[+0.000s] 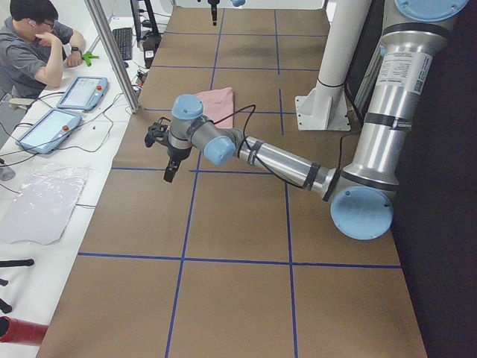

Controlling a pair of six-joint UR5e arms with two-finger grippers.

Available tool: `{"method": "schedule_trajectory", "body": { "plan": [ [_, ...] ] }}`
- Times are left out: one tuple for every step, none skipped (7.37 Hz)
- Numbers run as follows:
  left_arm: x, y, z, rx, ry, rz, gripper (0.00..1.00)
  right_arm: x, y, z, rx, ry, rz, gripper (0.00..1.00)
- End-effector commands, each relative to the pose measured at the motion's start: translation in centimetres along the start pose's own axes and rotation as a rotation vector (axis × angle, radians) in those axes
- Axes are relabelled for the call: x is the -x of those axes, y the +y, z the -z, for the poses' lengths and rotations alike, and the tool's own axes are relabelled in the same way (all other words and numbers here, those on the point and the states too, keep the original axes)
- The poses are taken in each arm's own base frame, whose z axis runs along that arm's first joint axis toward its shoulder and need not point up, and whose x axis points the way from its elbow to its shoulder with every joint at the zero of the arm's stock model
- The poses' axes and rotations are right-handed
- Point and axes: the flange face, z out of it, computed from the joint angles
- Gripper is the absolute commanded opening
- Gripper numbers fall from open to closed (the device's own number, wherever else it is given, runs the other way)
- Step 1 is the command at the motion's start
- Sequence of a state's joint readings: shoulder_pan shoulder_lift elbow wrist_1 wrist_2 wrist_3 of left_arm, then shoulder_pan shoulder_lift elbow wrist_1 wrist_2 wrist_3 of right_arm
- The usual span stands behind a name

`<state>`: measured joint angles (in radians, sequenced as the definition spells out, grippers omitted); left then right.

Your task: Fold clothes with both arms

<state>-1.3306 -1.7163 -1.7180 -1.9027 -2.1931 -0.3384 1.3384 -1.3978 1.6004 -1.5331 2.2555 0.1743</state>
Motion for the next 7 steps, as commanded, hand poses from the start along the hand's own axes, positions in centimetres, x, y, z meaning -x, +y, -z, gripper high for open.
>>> {"method": "schedule_trajectory", "body": {
  "plan": [
    [9.4, 5.8, 1.8, 0.058, -0.025, -0.169, 1.00, -9.2, 8.3, -0.7, 0.034, -0.054, -0.019, 1.00],
    [11.0, 8.4, 2.1, 0.073, 0.019, -0.098, 1.00, -9.3, 9.1, -0.9, 0.036, -0.082, -0.035, 1.00],
    [12.2, 9.0, 0.6, 0.096, 0.013, 0.002, 1.00, -8.8, 8.8, -0.3, 0.023, -0.084, -0.025, 1.00],
    [13.7, 9.1, -1.1, 0.092, 0.016, 0.003, 1.00, -9.0, 8.9, -0.2, 0.020, -0.082, -0.028, 1.00],
    [14.1, 9.9, -1.5, 0.077, 0.015, -0.012, 1.00, -8.7, 8.4, 0.2, 0.014, -0.081, -0.029, 1.00],
    [14.7, 10.5, -2.0, 0.106, 0.012, 0.019, 1.00, -9.7, 9.1, 0.5, 0.011, -0.089, -0.058, 1.00],
    [14.2, 10.0, -1.6, 0.195, 0.004, 0.095, 1.00, -10.4, 9.5, 0.8, 0.004, -0.097, -0.076, 1.00]
  ]
}}
